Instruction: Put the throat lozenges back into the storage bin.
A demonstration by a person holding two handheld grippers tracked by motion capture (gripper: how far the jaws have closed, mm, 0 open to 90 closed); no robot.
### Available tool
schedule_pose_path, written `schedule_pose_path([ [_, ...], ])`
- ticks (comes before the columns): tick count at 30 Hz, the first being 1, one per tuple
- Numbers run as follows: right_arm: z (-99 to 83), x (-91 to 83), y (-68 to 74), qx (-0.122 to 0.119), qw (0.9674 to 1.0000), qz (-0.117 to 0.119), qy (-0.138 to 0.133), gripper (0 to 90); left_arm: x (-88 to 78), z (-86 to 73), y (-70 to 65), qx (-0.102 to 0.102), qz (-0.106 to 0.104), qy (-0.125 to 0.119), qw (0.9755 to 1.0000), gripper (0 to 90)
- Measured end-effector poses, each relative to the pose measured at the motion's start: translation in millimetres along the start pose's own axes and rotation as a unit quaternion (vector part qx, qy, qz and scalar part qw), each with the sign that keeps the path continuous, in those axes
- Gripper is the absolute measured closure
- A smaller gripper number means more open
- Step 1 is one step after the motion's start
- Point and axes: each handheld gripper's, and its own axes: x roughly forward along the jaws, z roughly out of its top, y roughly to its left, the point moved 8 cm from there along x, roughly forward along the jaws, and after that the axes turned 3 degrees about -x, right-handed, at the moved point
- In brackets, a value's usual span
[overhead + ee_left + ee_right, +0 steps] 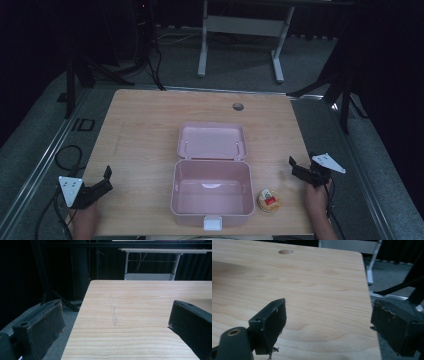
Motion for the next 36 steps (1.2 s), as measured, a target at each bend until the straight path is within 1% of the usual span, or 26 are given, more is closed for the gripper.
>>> schedule_pose_path([
  [2,-0.8,1.2,3.0,-0.004,0.9999,0.013,0.009,13.4,0.1,0.1,0.1,-0.002,0.0,-0.001,1.0,0.3],
  [5,-2.4,2.5,8.1,-0.016,0.999,0.034,0.022,13.4,0.0,0.1,0.5,-0.003,0.0,-0.001,1.0,0.3],
  [9,-4.8,3.3,13.1,-0.03,0.9956,0.073,0.05,13.5,0.2,0.1,0.5,-0.003,0.0,0.0,1.0,0.3],
  [10,-4.8,3.3,13.1,-0.03,0.9956,0.073,0.05,13.5,0.2,0.1,0.5,-0.003,0.0,0.0,1.0,0.3],
  [11,-4.0,2.9,14.1,-0.03,0.9942,0.089,0.052,13.5,0.1,0.1,0.8,-0.004,0.0,0.0,1.0,0.3],
  [12,-1.7,1.7,16.6,-0.024,0.9906,0.121,0.059,13.5,0.2,0.1,0.8,-0.004,0.0,0.0,1.0,0.4],
  [13,-0.4,1.0,18.1,-0.023,0.9882,0.138,0.063,13.5,0.2,0.1,0.7,-0.004,-0.001,0.0,1.0,0.3],
  [15,-1.1,0.6,19.0,-0.04,0.9843,0.15,0.084,13.8,0.2,0.1,0.7,-0.004,-0.001,0.0,1.0,0.3],
  [17,-2.5,-1.1,21.1,-0.051,0.9775,0.176,0.105,13.8,0.1,0.1,0.8,-0.004,-0.001,0.0,1.0,0.3],
  [18,-3.5,-2.4,21.9,-0.058,0.9736,0.187,0.118,13.8,0.2,0.1,0.8,-0.005,-0.002,0.0,1.0,0.3],
  [19,-4.3,-4.6,23.3,-0.067,0.9684,0.201,0.131,13.9,0.2,0.1,0.9,-0.005,-0.002,0.0,1.0,0.3],
  [20,-5.0,-6.1,24.1,-0.071,0.9647,0.21,0.142,13.9,0.2,0.1,0.9,-0.006,-0.002,0.0,1.0,0.3],
  [21,-6.2,-8.7,25.1,-0.084,0.959,0.22,0.158,13.9,0.2,0.1,0.9,-0.006,-0.002,0.0,1.0,0.3],
  [23,-8.1,-12.7,26.7,-0.1,0.95,0.234,0.181,13.9,0.2,0.0,0.8,-0.005,-0.003,0.001,1.0,0.3],
  [24,-9.7,-14.7,27.0,-0.112,0.9446,0.24,0.194,13.9,0.2,0.0,0.8,-0.005,-0.003,0.001,1.0,0.3],
  [25,-12.1,-17.2,27.6,-0.13,0.9376,0.245,0.21,13.9,0.3,0.1,0.7,-0.005,-0.003,0.001,1.0,0.3],
  [26,-14.4,-19.6,28.5,-0.14,0.9308,0.25,0.227,13.9,0.3,0.1,0.7,-0.005,-0.003,0.001,1.0,0.3],
  [27,-16.1,-21.2,29.1,-0.15,0.9253,0.254,0.239,13.9,0.3,0.1,0.7,-0.005,-0.003,0.001,1.0,0.3],
  [29,-20.8,-26.2,31.6,-0.174,0.91,0.262,0.27,13.9,0.2,0.1,0.7,-0.005,-0.003,0.001,1.0,0.3],
  [30,-23.6,-29.4,33.4,-0.185,0.9,0.269,0.288,13.9,0.2,0.1,0.8,-0.005,-0.003,0.0,1.0,0.3],
  [31,-24.6,-30.6,33.9,-0.196,0.896,0.269,0.294,13.9,0.2,0.1,0.7,-0.005,-0.003,0.001,1.0,0.3],
  [32,-25.8,-32.5,34.1,-0.21,0.8907,0.266,0.303,13.9,0.2,0.1,0.8,-0.005,-0.003,0.001,1.0,0.3],
  [33,-27.1,-34.6,35.1,-0.218,0.8837,0.272,0.312,13.9,0.2,0.1,0.8,-0.005,-0.003,0.001,1.0,0.3],
  [35,-28.4,-38.7,37.0,-0.226,0.8716,0.284,0.33,13.9,0.3,0.1,0.8,-0.005,-0.003,0.001,1.0,0.3],
  [36,-29.3,-40.9,37.6,-0.231,0.8647,0.289,0.34,13.9,0.3,0.1,0.8,-0.005,-0.003,0.001,1.0,0.3],
])
